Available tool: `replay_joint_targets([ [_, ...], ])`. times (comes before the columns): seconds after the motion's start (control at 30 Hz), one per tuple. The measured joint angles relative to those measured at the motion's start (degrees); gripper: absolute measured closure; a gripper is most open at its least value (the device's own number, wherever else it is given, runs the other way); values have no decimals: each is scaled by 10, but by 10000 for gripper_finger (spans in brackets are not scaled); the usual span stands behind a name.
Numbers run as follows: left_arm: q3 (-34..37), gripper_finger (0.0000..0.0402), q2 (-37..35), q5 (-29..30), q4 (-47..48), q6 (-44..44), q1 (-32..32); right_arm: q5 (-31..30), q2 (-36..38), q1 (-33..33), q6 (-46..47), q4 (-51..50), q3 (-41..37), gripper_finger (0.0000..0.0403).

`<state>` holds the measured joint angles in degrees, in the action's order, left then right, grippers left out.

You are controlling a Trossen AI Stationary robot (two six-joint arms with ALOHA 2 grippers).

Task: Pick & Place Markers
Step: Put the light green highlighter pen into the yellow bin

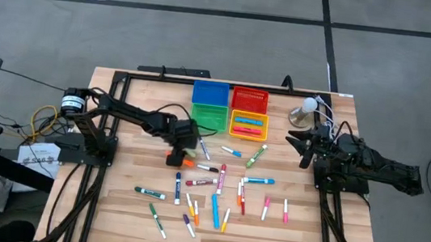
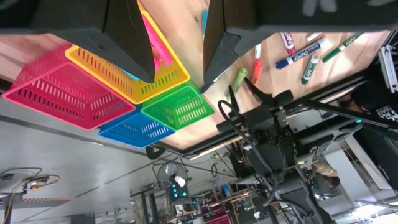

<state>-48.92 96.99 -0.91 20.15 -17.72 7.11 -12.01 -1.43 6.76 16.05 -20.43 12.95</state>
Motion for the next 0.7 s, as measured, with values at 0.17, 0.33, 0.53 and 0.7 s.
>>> replay_joint_targets([
  [0.17,17,272,-3,-6,-10,2,0,0,0,0,0,0,0,276],
  [0.33,18,314,-2,-9,-16,5,-1,0,0,0,0,0,0,276],
  [0.53,18,336,-2,-6,-17,6,-1,0,0,0,0,1,0,276],
  [0.7,19,324,-5,2,-17,6,-1,0,0,0,18,13,0,276],
])
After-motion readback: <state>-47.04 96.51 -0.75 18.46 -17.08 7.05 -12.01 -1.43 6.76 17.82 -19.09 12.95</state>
